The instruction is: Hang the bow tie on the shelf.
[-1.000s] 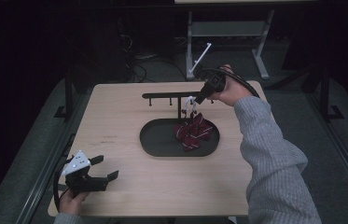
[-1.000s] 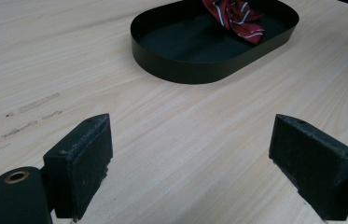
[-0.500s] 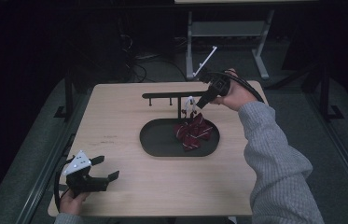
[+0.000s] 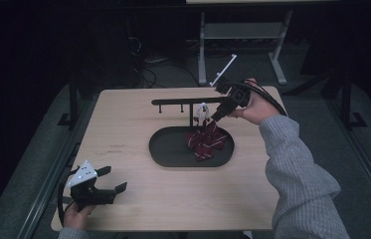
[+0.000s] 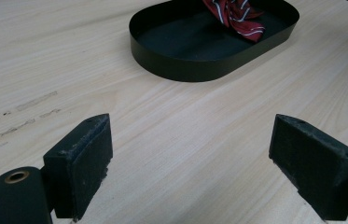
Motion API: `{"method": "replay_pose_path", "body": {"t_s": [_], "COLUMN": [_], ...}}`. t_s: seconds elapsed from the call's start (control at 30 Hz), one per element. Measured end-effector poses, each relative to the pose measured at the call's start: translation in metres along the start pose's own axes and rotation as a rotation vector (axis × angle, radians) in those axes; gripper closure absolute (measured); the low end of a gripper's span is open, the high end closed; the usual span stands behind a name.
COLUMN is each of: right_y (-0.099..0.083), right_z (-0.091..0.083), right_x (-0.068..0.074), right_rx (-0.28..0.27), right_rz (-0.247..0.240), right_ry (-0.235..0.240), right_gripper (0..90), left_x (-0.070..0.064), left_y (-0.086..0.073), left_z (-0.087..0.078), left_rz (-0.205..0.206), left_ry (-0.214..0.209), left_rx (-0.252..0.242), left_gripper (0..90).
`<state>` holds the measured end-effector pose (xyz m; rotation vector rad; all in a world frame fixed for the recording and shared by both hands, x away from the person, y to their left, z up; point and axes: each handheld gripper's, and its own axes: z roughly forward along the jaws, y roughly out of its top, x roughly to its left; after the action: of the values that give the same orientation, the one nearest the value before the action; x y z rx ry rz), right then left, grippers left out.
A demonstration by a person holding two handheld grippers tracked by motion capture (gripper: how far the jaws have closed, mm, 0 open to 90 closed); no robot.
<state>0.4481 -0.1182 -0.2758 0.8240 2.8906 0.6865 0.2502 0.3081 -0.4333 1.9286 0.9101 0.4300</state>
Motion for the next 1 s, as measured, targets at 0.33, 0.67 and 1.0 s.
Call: {"method": "replay_pose_path", "body": {"t_s": [0.33,0.67,1.0], "right_y": [-0.016,-0.027,-0.041], "right_z": [-0.006,-0.006,-0.005], "right_x": [0.004,0.011,0.018], "right_rx": [-0.027,-0.033,-0.041], "right_rz": [0.007,0.003,-0.014], "right_ry": [0.007,0.014,0.023], "right_gripper": [51.3,49.8,48.3], "left_x": [-0.001,-0.001,-0.002], "left_y": [0.000,0.000,0.000], "left_z": [0.000,0.000,0.000], "left_rz": [0.005,0.007,0.011], "left_ry": [-0.001,0.001,0.001], "left_rx": [0.001,0.005,0.007], "left_gripper": [13.1,13.1,13.1]}}
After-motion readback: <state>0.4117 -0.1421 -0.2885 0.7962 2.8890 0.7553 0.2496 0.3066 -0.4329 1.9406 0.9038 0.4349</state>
